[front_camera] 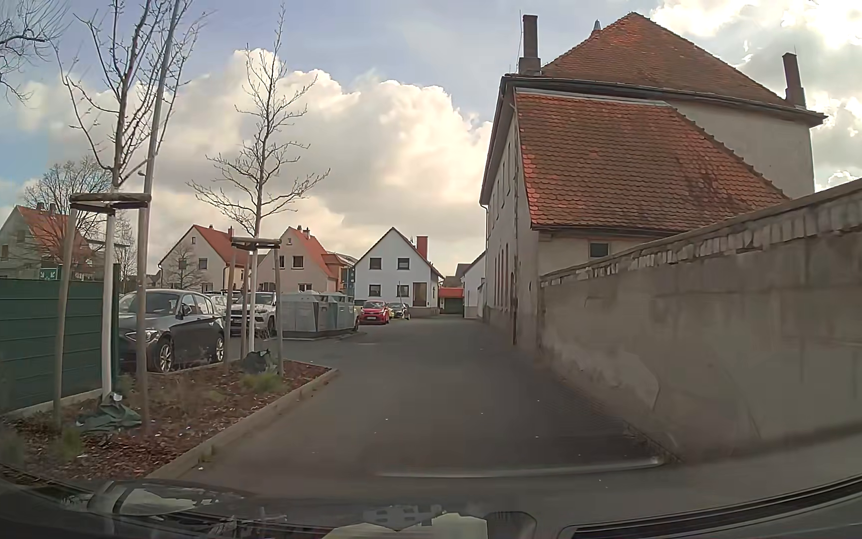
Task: Follow the waypoints while adhering to traffic rules and regulations
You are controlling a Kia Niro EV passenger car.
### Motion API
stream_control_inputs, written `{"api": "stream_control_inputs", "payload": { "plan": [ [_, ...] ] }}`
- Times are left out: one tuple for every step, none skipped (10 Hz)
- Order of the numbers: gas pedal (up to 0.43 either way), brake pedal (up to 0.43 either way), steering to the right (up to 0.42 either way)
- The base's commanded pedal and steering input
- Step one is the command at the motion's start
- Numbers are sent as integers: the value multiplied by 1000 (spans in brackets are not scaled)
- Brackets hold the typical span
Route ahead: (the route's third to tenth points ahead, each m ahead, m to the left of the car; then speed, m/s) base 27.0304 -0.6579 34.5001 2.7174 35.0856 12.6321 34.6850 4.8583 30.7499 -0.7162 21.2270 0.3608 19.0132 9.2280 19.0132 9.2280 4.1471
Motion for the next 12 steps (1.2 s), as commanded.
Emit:
{"api": "stream_control_inputs", "payload": {
  "plan": [
    [79,0,-11],
    [79,0,-12],
    [79,0,-13],
    [79,0,-12],
    [79,0,-13],
    [79,0,-13],
    [79,0,-14],
    [79,0,-16],
    [79,0,-15],
    [79,0,-14],
    [79,0,-13],
    [79,0,-12]
  ]
}}
